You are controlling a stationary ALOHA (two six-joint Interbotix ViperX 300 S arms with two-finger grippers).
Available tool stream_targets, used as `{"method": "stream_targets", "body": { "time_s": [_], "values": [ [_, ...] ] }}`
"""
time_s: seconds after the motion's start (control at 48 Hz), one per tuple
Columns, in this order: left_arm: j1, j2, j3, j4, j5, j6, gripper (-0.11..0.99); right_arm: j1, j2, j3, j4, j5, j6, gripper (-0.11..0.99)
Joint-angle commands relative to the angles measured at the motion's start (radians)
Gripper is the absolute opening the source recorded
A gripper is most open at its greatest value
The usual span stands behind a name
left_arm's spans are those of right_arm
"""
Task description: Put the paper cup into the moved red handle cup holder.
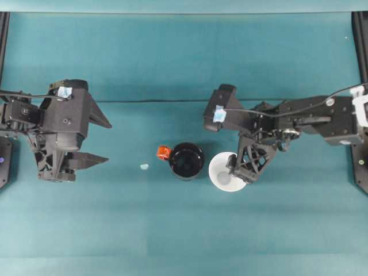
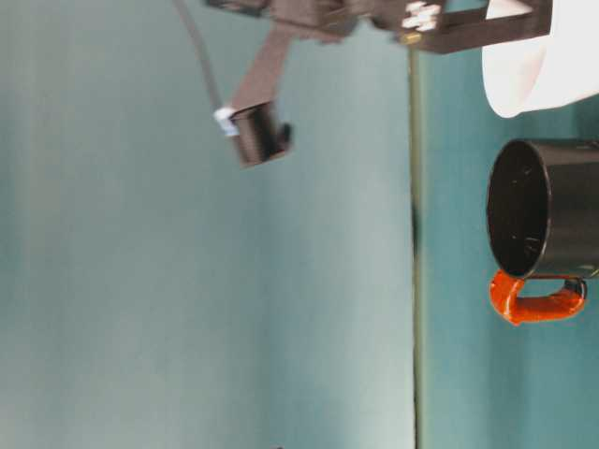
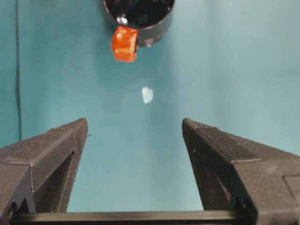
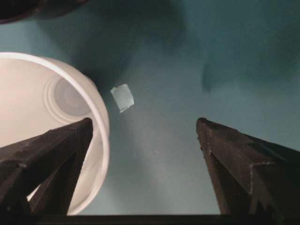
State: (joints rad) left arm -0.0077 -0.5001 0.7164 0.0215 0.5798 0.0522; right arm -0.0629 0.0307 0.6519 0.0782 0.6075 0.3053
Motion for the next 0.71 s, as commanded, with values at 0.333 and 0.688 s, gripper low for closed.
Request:
{"method": "stream_targets", "body": {
  "time_s": [0.333,0.688],
  "values": [
    [-0.002,-0.003,-0.009,0.002,-0.005,-0.002,0.85,0.011,0.008,-0.041,0.011,0.002,0.009,0.33],
    [0.000,-0.003,-0.009,0.002,-0.005,-0.002,0.85,0.014,-0.011,-0.098,0.052,0.092,0.009,-0.10]
  ]
}}
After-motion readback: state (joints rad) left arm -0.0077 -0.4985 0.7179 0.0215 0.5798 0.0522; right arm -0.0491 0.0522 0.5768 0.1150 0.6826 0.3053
